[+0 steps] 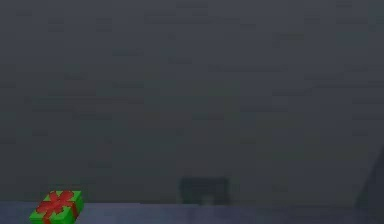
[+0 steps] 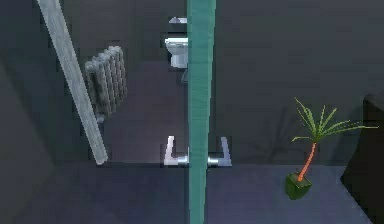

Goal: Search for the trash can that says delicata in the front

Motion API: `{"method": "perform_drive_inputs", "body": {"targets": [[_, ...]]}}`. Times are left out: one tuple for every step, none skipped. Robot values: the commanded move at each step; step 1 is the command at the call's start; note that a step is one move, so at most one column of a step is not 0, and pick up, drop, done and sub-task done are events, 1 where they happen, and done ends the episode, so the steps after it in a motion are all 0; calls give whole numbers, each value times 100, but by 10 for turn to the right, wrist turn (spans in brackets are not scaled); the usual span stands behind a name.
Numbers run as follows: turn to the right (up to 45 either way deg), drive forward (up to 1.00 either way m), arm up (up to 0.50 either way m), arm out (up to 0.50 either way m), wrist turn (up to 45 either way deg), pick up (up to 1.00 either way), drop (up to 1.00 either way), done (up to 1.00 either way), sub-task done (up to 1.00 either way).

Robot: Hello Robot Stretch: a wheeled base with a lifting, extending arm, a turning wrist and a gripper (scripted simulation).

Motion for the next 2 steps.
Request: {"method": "perform_drive_inputs", "body": {"targets": [[-30, 0, 0, 0, 0, 0, 0, 0, 0], [0, 20, 0, 0, 0, 0, 0, 0, 0]]}}
